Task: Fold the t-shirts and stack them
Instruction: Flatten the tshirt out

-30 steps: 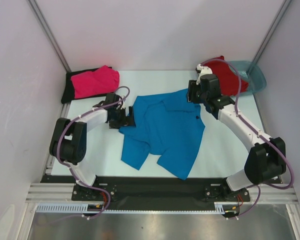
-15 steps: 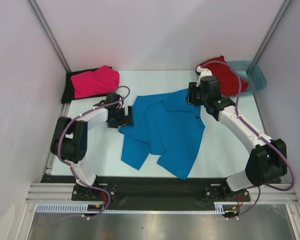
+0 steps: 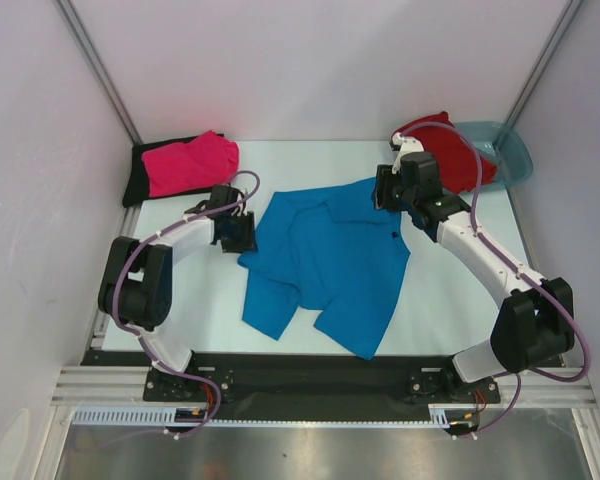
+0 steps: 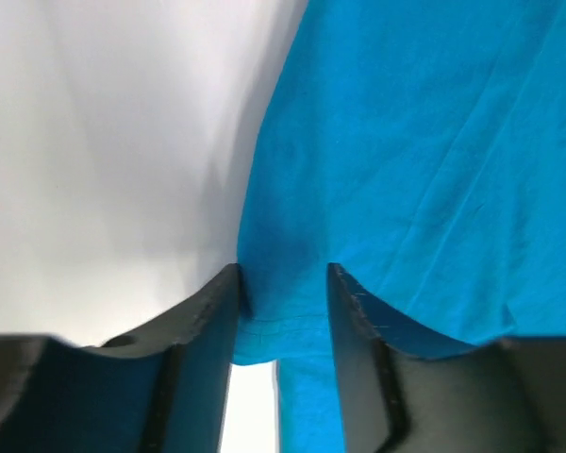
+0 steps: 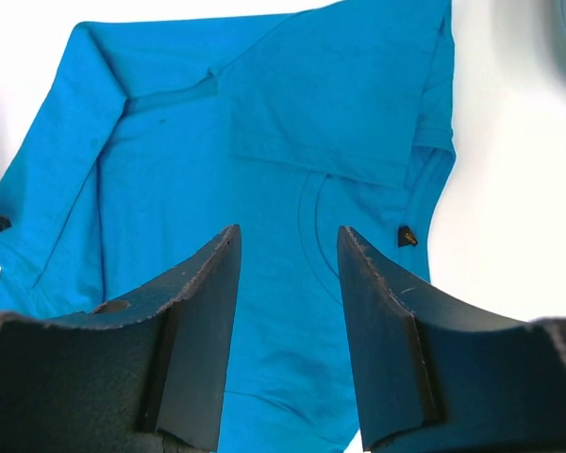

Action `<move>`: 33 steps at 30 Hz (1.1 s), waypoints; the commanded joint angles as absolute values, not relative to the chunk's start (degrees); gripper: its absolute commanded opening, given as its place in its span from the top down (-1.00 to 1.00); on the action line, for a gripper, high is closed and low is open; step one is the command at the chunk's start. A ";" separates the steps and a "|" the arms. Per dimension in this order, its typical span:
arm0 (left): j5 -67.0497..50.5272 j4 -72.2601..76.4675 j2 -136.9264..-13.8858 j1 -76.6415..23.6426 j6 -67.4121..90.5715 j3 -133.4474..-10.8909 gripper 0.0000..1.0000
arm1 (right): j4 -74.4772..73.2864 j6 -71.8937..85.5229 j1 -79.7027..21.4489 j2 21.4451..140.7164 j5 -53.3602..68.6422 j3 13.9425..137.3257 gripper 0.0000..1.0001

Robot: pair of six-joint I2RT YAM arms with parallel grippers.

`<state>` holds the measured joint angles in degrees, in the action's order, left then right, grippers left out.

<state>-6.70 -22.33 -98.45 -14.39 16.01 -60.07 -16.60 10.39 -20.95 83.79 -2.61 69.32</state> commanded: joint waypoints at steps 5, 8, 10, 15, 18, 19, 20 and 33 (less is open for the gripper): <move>-7.74 -22.06 -98.09 -14.68 15.91 -60.91 0.65 | -17.14 9.23 -21.18 82.35 -3.69 69.61 -0.01; -7.56 -22.85 -98.70 -14.68 16.00 -61.26 0.99 | -17.14 9.14 -21.18 82.35 -3.78 69.52 -0.01; -7.12 -23.29 -98.88 -14.68 15.91 -61.61 0.99 | -17.31 9.05 -21.27 82.35 -3.95 69.52 -0.01; -1.07 -28.11 -98.26 -14.68 14.15 -66.42 1.00 | -17.40 8.79 -21.18 82.18 -3.96 69.52 0.00; 8.41 -33.04 -98.00 -14.59 12.05 -72.48 0.99 | -17.66 8.70 -21.27 82.18 -3.78 69.52 0.00; 10.44 -34.18 -98.17 -14.59 11.43 -74.25 0.99 | -17.93 8.61 -21.27 82.18 -3.69 69.78 0.00; 12.11 -36.02 -98.52 -14.50 9.86 -76.09 0.99 | -18.10 8.53 -21.27 82.18 -3.60 69.87 0.00; 21.36 -50.18 -121.81 -8.97 -1.48 -112.30 0.99 | -18.72 8.79 -21.18 80.16 -4.22 67.06 0.00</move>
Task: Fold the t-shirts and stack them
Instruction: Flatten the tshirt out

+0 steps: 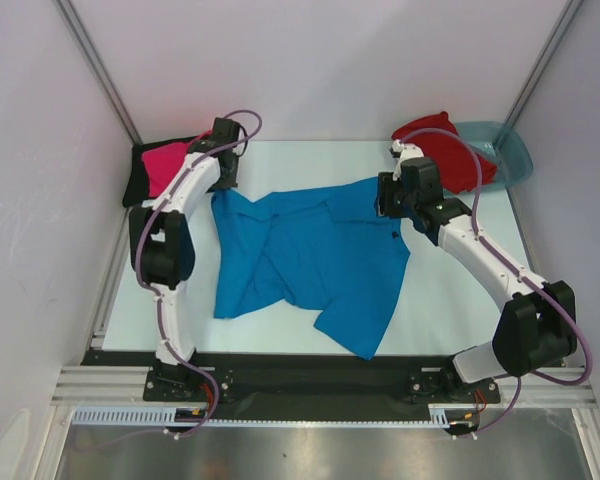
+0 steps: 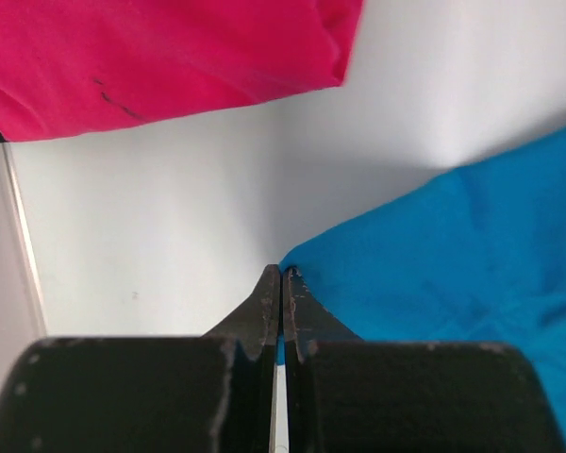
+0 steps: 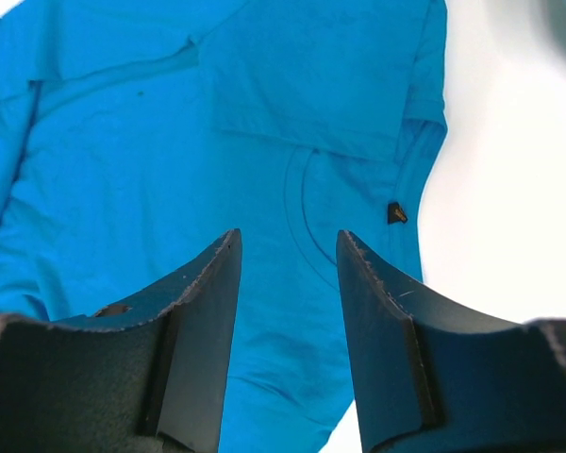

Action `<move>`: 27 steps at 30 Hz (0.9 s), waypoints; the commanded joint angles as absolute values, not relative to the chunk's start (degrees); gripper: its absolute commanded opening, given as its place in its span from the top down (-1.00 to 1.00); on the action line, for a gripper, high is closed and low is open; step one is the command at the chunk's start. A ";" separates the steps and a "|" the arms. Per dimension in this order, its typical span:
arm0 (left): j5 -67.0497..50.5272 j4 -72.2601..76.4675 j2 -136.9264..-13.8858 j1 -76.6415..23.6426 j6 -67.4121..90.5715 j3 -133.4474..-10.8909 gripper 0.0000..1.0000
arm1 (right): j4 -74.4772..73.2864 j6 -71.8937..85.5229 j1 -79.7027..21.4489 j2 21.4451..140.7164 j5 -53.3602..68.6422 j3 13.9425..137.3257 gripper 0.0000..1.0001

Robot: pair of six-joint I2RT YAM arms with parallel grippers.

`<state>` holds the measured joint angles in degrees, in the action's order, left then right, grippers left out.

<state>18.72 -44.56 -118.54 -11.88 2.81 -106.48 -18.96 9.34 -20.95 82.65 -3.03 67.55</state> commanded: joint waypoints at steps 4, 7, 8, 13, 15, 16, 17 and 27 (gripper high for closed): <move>21.89 -52.99 -127.17 -5.81 -3.51 -118.38 0.99 | -18.55 9.14 -21.18 80.07 -3.43 66.71 0.00; 19.44 -54.66 -129.98 -2.12 -2.29 -123.03 0.99 | -17.76 9.67 -21.27 80.51 -2.81 66.10 0.00; 18.03 -55.19 -130.69 -0.72 -2.20 -124.18 0.99 | -17.75 9.67 -21.18 80.86 -2.73 66.01 0.00; 19.61 -53.00 -131.48 -0.18 -6.49 -127.08 0.86 | -17.75 10.19 -21.27 82.18 -0.97 65.13 0.01; 19.16 -52.91 -132.18 -0.18 -6.51 -129.19 -0.12 | -17.40 10.72 -21.44 82.79 1.82 64.69 0.01; 19.07 -53.26 -132.36 -0.18 -5.63 -129.46 -0.99 | -17.49 11.16 -21.71 82.97 2.28 64.51 0.00; 18.55 -53.61 -132.19 -0.18 -5.19 -129.46 -1.00 | -17.75 11.34 -21.80 83.06 2.63 64.25 0.01; 1.71 -43.43 -108.92 -6.32 6.49 -97.36 -1.00 | -24.25 14.06 -23.03 79.90 3.69 59.51 0.02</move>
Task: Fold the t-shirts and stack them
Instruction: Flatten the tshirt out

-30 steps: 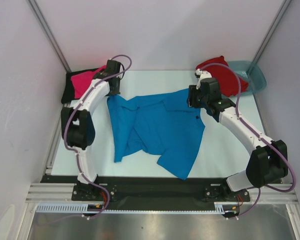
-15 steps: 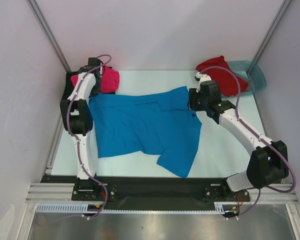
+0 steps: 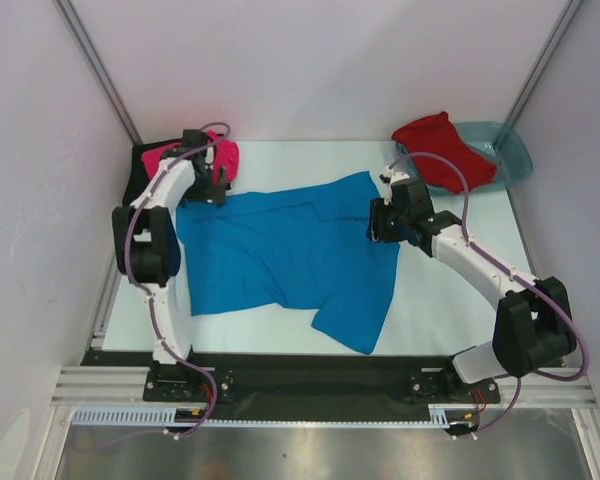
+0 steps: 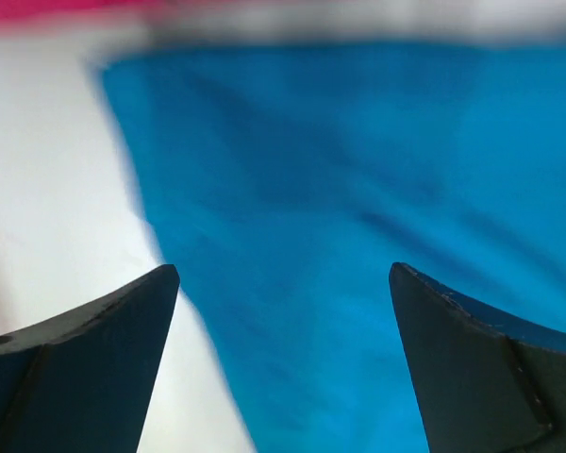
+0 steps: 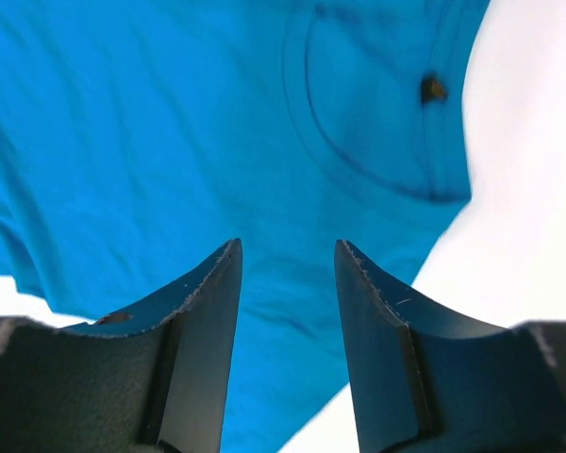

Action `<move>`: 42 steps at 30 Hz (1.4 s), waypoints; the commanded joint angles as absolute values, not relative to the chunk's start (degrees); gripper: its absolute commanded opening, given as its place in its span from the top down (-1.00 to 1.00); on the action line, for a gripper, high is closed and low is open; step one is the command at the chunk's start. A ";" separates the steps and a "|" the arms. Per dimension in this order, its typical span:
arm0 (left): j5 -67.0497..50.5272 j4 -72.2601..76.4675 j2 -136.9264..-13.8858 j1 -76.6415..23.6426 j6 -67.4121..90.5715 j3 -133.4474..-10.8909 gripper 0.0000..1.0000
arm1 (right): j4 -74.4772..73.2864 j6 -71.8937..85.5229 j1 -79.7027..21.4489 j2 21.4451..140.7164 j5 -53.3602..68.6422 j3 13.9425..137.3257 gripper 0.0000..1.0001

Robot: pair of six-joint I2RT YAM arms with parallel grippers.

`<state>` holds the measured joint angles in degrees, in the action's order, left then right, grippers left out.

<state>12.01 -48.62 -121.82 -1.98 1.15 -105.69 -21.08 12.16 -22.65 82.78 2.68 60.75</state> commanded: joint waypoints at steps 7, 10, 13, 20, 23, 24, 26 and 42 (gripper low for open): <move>-10.73 -24.03 -90.98 -19.32 19.13 -69.55 -1.00 | -23.03 16.70 -25.39 80.24 6.50 53.09 0.04; -9.68 -18.65 -86.93 -22.05 23.01 -60.22 -0.99 | -21.10 15.65 -27.68 83.31 6.15 52.03 0.03; -8.27 -16.18 -84.47 -23.46 24.43 -53.54 -0.99 | -18.99 15.39 -28.92 87.53 3.69 52.56 0.04; -4.75 -16.52 -82.97 -24.26 25.05 -45.54 -1.00 | -16.69 15.99 -29.79 96.15 0.10 55.98 0.06; -3.26 -18.10 -83.23 -24.70 24.87 -44.74 -0.99 | -19.32 17.31 -30.67 99.05 -4.29 56.87 0.09; -2.64 -19.06 -83.23 -25.05 24.87 -44.48 -1.00 | -19.94 18.10 -30.93 99.49 -5.52 56.43 0.10; -0.71 -20.12 -83.14 -25.49 24.87 -43.95 -1.00 | -21.61 21.07 -31.81 99.41 -9.30 55.20 0.10; -1.23 -26.10 -80.07 -33.48 26.72 -39.03 -1.00 | -38.66 49.21 -37.26 83.78 -23.82 38.68 0.09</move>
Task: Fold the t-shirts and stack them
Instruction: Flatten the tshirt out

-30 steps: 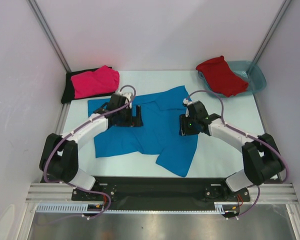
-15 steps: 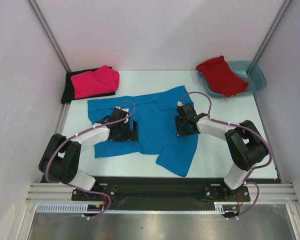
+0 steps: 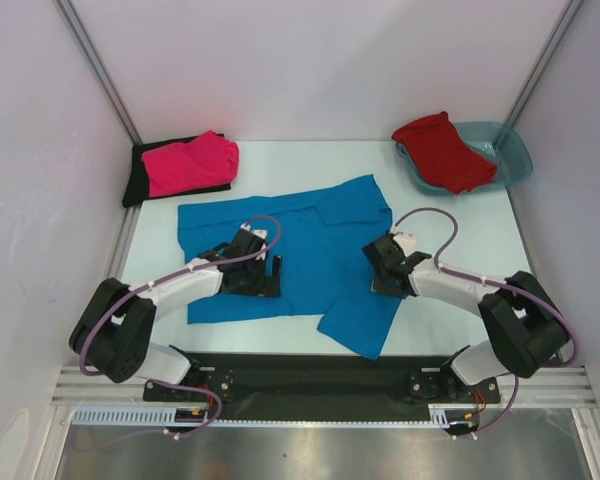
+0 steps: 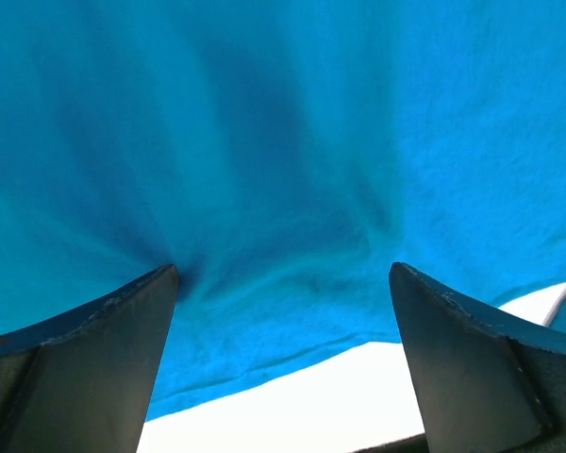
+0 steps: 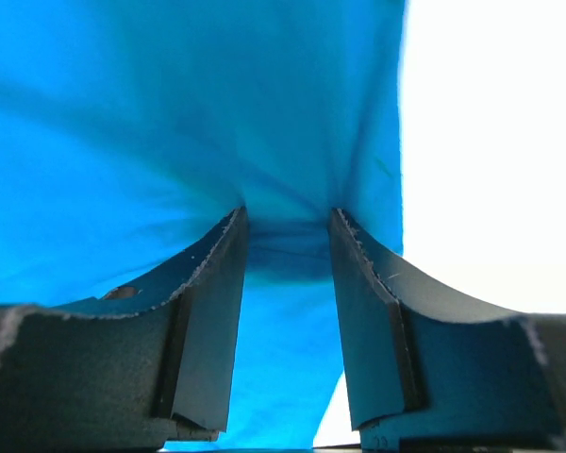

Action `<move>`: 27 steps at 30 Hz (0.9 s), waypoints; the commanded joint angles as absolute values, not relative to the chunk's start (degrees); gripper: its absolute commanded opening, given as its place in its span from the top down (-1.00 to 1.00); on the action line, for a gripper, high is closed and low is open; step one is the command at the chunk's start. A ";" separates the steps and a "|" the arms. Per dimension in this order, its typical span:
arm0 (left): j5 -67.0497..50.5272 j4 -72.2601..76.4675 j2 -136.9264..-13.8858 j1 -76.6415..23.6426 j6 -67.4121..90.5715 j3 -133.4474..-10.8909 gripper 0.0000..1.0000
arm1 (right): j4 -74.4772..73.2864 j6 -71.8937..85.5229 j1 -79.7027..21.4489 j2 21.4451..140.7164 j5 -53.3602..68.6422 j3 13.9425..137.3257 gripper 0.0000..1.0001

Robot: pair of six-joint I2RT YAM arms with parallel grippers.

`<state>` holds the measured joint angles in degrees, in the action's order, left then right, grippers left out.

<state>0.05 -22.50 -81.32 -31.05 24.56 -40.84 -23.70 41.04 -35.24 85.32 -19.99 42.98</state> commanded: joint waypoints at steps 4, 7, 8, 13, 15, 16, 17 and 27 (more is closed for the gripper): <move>-1.14 -26.72 -79.37 -35.41 27.16 -37.36 -1.00 | -43.85 55.01 -40.42 79.64 -23.74 36.65 0.08; -1.05 -26.89 -78.49 -37.00 28.39 -35.78 -1.00 | -50.24 60.37 -44.54 76.13 -23.56 35.77 0.07; -1.05 -27.16 -78.23 -37.35 28.48 -34.81 -1.00 | -52.10 63.77 -45.60 75.16 -23.90 35.86 0.08; -2.46 -27.16 -78.05 -40.25 31.37 -32.78 -1.00 | -58.44 69.78 -49.74 68.83 -24.00 35.51 0.07; -2.11 -27.60 -77.87 -41.74 32.08 -32.43 -1.00 | -58.71 69.44 -49.83 66.19 -24.52 36.38 0.05; -1.59 -27.77 -77.78 -41.83 32.25 -32.52 -1.00 | -58.62 69.17 -49.92 65.49 -26.17 37.08 0.05; -0.89 -28.30 -77.52 -41.92 32.26 -33.13 -1.00 | -58.19 68.39 -49.92 64.43 -27.67 39.09 0.04; 14.22 -32.52 -77.16 -41.66 25.41 -54.12 -0.99 | -31.83 37.81 -34.12 70.29 -23.13 50.08 -0.22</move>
<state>8.73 -32.64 -76.88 -41.52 27.64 -44.99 -42.09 48.34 -38.06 67.24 -25.80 46.65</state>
